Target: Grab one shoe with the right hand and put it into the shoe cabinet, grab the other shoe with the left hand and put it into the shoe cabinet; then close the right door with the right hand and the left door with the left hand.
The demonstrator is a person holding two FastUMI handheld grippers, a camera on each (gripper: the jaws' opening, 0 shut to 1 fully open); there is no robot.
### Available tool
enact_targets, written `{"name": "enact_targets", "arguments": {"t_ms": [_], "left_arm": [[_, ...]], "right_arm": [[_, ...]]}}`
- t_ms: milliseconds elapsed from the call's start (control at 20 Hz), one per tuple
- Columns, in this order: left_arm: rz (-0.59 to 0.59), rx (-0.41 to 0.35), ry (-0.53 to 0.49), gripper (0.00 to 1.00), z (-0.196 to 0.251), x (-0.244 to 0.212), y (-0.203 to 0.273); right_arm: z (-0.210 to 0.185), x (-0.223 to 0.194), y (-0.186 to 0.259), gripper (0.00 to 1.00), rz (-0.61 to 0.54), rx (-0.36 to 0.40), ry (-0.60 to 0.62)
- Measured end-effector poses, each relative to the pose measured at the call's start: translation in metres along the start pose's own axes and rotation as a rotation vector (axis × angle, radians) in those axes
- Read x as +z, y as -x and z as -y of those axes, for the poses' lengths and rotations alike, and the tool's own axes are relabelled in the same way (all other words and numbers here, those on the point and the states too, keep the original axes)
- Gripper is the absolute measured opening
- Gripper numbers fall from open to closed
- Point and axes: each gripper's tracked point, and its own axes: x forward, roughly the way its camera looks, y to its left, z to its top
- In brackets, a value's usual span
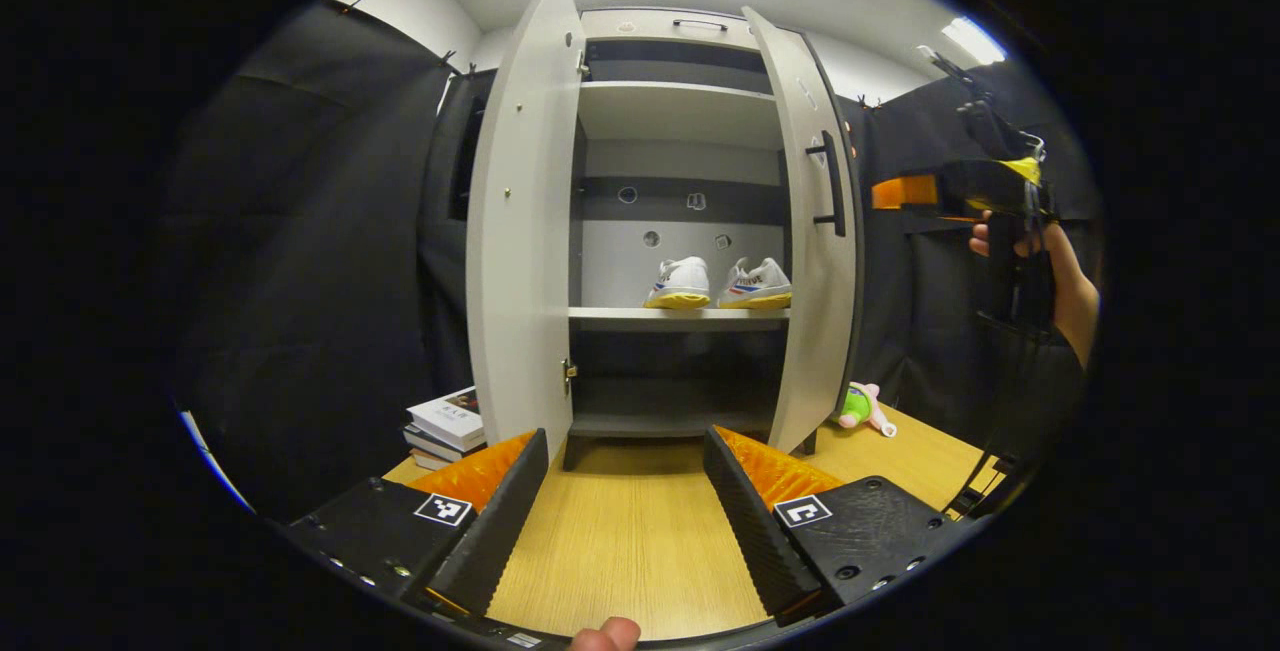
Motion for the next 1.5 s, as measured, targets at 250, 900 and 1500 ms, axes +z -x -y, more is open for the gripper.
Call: {"name": "enact_targets", "arguments": {"t_ms": [250, 900, 1500], "left_arm": [[0.003, 0.09, 0.006, 0.94, -0.032, -0.001, 0.003], [0.105, 0.415, -0.014, 0.94, -0.19, 0.101, -0.017], [0.113, 0.318, 0.04, 0.94, -0.21, 0.177, -0.092]], "right_arm": [[0.003, -0.057, 0.067, 0.97, -0.031, -0.025, 0.022], [0.012, -0.157, 0.117, 0.97, -0.179, -0.074, -0.05], [0.023, -0.159, 0.112, 0.97, -0.195, -0.094, -0.037]]}}
